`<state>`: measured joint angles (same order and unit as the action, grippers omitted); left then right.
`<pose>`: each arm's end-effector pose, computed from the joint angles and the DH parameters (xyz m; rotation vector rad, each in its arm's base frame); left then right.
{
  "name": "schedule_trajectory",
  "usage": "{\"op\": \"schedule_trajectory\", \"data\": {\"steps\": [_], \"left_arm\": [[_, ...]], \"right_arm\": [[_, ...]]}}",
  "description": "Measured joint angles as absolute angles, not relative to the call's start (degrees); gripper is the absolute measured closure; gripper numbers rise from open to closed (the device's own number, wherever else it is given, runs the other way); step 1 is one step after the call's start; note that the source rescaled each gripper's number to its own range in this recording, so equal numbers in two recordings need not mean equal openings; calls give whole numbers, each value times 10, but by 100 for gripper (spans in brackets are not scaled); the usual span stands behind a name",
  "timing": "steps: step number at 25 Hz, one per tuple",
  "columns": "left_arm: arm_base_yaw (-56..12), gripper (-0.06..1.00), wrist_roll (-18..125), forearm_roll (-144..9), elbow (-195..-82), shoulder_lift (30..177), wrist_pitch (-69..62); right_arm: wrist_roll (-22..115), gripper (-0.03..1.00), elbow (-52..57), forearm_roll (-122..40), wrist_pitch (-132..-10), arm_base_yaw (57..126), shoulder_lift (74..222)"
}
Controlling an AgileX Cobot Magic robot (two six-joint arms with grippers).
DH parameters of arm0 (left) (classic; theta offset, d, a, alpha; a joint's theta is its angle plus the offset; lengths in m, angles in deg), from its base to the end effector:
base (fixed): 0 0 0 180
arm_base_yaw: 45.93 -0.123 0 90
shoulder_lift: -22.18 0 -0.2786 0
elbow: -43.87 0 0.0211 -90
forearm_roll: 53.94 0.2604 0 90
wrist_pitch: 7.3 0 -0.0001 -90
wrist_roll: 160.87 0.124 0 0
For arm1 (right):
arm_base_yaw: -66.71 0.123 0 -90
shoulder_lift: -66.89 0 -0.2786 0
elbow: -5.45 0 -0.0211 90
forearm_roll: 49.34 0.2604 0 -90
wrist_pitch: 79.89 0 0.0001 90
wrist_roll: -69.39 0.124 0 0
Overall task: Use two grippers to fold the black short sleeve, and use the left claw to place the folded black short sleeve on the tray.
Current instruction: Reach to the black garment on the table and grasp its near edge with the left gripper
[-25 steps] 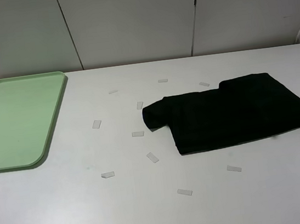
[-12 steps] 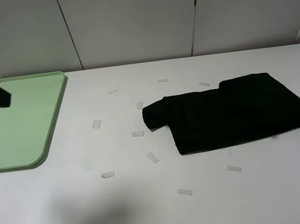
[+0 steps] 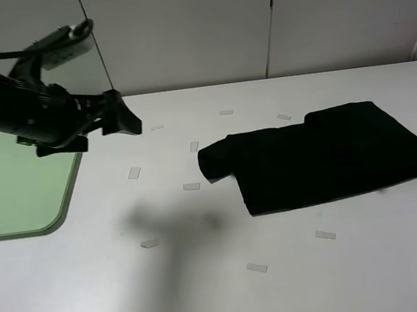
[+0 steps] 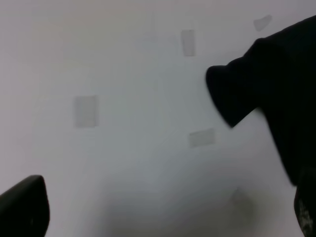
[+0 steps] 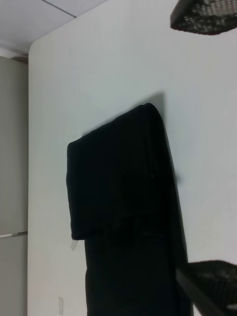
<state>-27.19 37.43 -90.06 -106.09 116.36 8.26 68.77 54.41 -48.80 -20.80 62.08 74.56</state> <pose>0.3072 -0.1250 0.1824 0.1173 2.4279 -0.4770 0.0414 -0.0023 0.2671 0.0704 2.0187 -0.0469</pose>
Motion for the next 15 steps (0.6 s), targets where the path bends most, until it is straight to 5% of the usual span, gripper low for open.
{"op": "schedule_trajectory", "data": {"steps": [15], "left_arm": [[-122, -6, 331, -979, -1244, 1441, 0]], "right_arm": [[688, -3, 544, -488, -208, 621, 746]]}}
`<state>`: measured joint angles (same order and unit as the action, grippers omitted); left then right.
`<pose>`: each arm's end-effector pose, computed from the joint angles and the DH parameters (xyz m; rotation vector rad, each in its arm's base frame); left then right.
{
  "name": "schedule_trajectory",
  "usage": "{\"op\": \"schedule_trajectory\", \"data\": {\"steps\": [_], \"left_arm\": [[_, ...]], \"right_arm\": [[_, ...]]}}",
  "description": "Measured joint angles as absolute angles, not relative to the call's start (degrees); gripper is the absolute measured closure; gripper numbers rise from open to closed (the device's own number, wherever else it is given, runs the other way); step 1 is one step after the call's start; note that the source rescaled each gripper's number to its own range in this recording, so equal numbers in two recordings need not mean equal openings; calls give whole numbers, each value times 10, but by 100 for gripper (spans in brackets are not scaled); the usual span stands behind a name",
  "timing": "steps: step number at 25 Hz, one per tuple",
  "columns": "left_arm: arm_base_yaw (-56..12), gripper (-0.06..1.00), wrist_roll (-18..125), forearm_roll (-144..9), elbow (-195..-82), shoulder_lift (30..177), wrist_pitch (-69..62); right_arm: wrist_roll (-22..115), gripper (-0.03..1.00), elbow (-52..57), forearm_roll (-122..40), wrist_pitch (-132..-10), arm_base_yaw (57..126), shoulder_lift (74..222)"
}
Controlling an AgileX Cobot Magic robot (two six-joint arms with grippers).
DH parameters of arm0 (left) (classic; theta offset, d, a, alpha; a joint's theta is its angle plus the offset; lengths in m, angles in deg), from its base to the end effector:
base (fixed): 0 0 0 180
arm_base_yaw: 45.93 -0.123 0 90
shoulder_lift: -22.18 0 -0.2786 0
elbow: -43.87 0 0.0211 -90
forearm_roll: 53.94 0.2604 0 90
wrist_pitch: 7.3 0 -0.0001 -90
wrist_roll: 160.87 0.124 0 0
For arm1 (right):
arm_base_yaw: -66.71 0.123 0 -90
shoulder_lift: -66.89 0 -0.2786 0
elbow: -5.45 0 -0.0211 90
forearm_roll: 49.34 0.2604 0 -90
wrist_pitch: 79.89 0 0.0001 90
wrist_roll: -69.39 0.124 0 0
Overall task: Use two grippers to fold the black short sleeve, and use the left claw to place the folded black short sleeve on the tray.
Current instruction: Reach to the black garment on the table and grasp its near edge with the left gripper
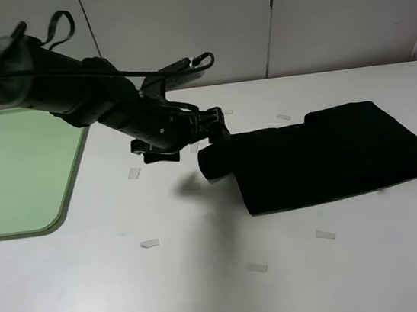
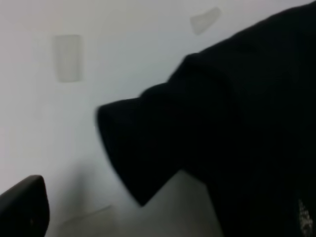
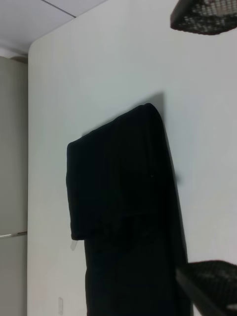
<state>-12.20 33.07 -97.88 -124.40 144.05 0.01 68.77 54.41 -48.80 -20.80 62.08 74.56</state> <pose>0.3527 -0.2487 0.1022 0.1285 2.5094 -0.5904 0.0414 -0.0023 0.2671 0.0704 2.0187 -0.0469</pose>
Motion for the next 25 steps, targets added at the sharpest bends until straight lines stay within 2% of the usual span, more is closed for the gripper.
{"op": "schedule_trajectory", "data": {"steps": [19, 22, 25], "left_arm": [[-48, -5, 247, -980, -1370, 1579, -29], [-40, 2, 242, -980, -1374, 1585, -35], [-37, 18, 234, -982, -1374, 1588, -39]], "right_arm": [[688, -3, 544, -488, -208, 621, 746], [688, -3, 544, -488, -208, 621, 746], [688, -3, 544, -488, -208, 621, 746]]}}
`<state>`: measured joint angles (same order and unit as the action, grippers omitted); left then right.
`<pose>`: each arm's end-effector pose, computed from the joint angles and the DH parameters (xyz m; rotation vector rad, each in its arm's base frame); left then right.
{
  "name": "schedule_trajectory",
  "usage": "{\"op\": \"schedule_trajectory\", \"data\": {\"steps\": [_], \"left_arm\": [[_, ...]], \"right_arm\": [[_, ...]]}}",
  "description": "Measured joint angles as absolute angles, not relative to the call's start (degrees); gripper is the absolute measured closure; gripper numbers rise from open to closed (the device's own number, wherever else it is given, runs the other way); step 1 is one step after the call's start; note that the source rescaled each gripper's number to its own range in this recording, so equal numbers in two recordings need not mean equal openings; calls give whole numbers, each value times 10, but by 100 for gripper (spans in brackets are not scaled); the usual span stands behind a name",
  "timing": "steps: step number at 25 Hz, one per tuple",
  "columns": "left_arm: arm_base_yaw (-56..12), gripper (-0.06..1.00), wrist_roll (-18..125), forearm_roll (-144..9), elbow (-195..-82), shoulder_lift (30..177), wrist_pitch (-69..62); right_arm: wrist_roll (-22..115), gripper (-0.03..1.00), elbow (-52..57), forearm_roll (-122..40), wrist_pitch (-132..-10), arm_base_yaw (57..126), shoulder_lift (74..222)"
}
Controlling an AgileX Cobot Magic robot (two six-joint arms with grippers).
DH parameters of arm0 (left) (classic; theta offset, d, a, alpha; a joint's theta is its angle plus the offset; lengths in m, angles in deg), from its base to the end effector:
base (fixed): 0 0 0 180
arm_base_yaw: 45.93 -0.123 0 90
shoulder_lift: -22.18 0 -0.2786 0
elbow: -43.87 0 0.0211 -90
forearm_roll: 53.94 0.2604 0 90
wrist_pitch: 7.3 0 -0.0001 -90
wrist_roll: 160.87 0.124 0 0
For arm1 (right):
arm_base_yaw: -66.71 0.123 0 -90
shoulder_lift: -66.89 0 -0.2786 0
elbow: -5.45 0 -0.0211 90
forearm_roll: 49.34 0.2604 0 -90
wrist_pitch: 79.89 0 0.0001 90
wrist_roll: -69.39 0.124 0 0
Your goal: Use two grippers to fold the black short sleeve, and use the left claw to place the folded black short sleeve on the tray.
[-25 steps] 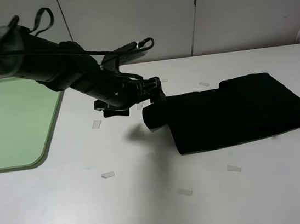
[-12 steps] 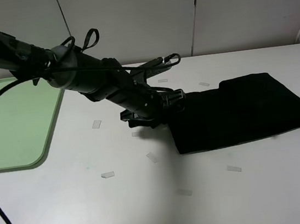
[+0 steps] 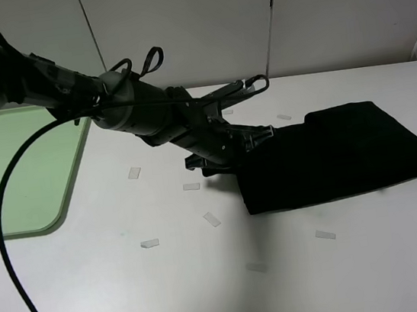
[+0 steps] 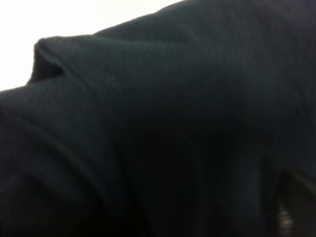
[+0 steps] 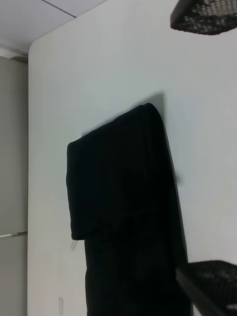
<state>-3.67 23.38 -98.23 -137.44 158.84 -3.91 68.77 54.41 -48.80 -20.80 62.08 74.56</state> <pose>0.3546 -0.3292 0.0520 0.0702 2.5273 -0.6813 0.0414 -0.0023 0.2671 0.0704 2.0187 -0.0469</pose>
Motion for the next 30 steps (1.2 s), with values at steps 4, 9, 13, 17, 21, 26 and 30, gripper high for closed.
{"op": "schedule_trajectory", "data": {"steps": [4, 9, 13, 17, 21, 26, 30], "left_arm": [[-37, 47, 229, -985, -1374, 1594, -39], [-36, 84, 228, -985, -1374, 1598, -43], [-38, 90, 228, -985, -1374, 1599, -45], [-59, 90, 228, -985, -1374, 1585, -23], [-92, 90, 229, -972, -1374, 1561, 16], [-129, 90, 229, -918, -1374, 1528, 84], [-155, 90, 229, -868, -1373, 1501, 143]], "right_arm": [[688, -3, 544, -488, -208, 621, 746], [688, -3, 544, -488, -208, 621, 746], [688, -3, 544, -488, -208, 621, 746], [688, -3, 544, -488, -208, 621, 746], [688, -3, 544, -488, -208, 621, 746], [688, -3, 544, -488, -208, 621, 746], [688, -3, 544, -488, -208, 621, 746]]}}
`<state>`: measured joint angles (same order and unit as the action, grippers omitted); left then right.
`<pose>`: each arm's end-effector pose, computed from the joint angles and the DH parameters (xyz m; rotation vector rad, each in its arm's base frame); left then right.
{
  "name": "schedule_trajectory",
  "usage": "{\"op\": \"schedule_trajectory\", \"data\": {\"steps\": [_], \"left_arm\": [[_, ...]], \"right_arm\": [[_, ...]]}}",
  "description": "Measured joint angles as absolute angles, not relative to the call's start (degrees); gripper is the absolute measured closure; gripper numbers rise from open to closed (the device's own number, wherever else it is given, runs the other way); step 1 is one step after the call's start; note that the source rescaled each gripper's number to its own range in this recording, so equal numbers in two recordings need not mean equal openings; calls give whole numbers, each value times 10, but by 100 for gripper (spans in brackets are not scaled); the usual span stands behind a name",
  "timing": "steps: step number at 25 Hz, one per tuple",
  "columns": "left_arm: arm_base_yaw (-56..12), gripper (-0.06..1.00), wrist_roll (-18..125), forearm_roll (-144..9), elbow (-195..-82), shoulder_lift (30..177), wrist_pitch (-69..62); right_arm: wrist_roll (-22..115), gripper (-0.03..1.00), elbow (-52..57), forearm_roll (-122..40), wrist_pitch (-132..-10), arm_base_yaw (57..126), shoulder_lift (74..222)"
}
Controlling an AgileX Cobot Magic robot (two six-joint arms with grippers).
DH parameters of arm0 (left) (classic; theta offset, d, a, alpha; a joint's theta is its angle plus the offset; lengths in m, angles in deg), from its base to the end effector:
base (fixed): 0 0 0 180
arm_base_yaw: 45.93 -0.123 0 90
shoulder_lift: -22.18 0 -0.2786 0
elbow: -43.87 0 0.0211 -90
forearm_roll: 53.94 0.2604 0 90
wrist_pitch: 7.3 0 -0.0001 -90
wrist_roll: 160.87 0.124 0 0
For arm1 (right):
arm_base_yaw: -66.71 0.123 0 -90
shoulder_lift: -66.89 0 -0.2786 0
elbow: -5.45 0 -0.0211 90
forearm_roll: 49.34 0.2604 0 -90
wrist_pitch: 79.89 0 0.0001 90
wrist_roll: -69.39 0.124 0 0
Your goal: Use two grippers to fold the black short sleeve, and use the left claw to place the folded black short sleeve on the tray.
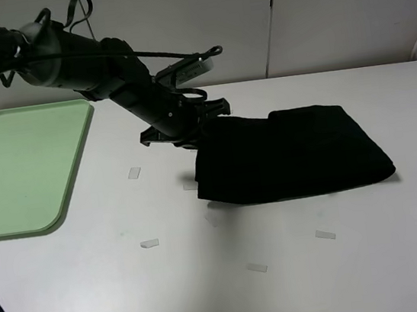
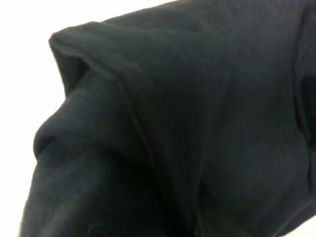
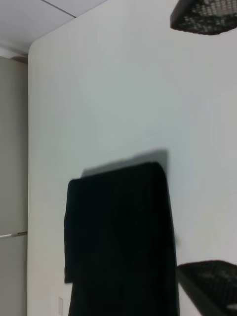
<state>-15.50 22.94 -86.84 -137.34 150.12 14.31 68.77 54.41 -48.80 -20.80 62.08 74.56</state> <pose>0.3858 -0.2554 0.1042 0.1573 2.6289 -0.6316 0.0414 -0.0023 0.2671 0.0704 2.0187 -0.0469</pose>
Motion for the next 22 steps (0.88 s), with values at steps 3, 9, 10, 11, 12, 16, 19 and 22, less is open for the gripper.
{"op": "schedule_trajectory", "data": {"steps": [3, 9, 10, 11, 12, 16, 19, 22], "left_arm": [[-174, 90, 229, -826, -1373, 1478, 187], [-207, 90, 230, -736, -1373, 1426, 276], [-212, 90, 230, -721, -1373, 1418, 287], [-218, 90, 230, -709, -1373, 1408, 298], [-223, 90, 230, -698, -1373, 1398, 312], [-246, 90, 237, -658, -1373, 1356, 362], [-260, 90, 251, -634, -1373, 1325, 401], [-269, 90, 257, -613, -1373, 1298, 438]], "right_arm": [[688, -3, 544, -488, -208, 621, 746], [688, -3, 544, -488, -208, 621, 746], [688, -3, 544, -488, -208, 621, 746], [688, -3, 544, -488, -208, 621, 746], [688, -3, 544, -488, -208, 621, 746], [688, -3, 544, -488, -208, 621, 746], [688, -3, 544, -488, -208, 621, 746], [688, -3, 544, -488, -208, 621, 746]]}}
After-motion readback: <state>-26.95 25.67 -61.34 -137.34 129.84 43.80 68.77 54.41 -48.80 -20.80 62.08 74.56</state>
